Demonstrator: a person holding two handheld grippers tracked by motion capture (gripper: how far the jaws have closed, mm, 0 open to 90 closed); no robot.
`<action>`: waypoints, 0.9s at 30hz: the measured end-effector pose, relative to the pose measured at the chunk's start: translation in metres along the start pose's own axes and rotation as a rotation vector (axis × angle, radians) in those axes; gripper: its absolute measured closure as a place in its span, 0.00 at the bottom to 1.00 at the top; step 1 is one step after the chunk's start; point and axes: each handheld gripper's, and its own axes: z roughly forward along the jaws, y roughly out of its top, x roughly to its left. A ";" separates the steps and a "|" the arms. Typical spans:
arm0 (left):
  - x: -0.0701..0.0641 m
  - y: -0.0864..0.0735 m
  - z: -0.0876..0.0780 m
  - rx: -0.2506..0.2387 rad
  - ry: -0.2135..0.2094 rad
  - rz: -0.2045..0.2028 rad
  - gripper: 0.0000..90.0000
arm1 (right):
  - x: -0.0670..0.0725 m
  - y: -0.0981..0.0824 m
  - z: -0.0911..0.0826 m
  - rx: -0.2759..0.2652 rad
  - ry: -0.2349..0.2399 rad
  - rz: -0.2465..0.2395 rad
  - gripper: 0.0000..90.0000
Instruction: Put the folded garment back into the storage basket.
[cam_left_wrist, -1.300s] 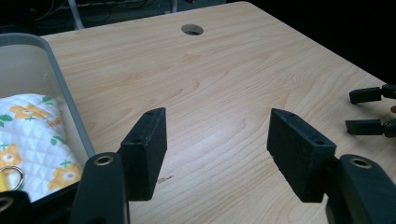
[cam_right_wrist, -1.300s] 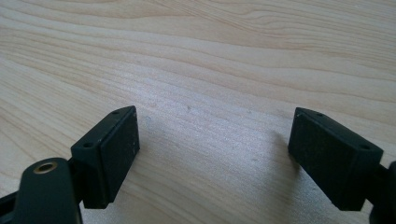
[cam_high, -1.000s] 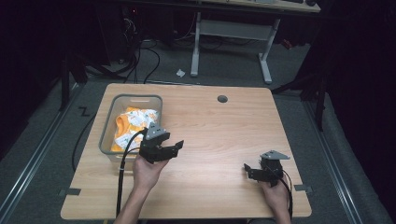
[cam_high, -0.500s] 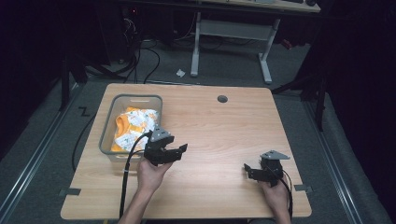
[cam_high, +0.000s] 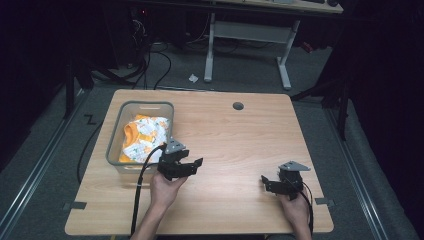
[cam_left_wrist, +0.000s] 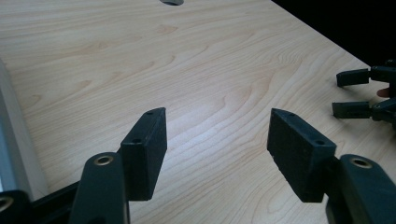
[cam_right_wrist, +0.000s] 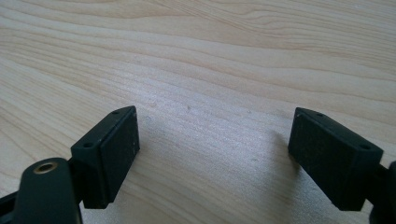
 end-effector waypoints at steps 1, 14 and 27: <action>0.000 0.000 0.000 0.000 0.000 0.000 0.42 | 0.000 0.000 0.000 0.000 0.000 0.000 0.18; -0.001 -0.011 0.016 0.043 -0.002 -0.010 0.42 | 0.000 0.000 0.000 0.000 0.000 0.000 0.18; -0.001 -0.031 0.039 0.121 0.058 0.014 0.42 | 0.000 0.000 0.000 0.000 -0.001 -0.001 0.18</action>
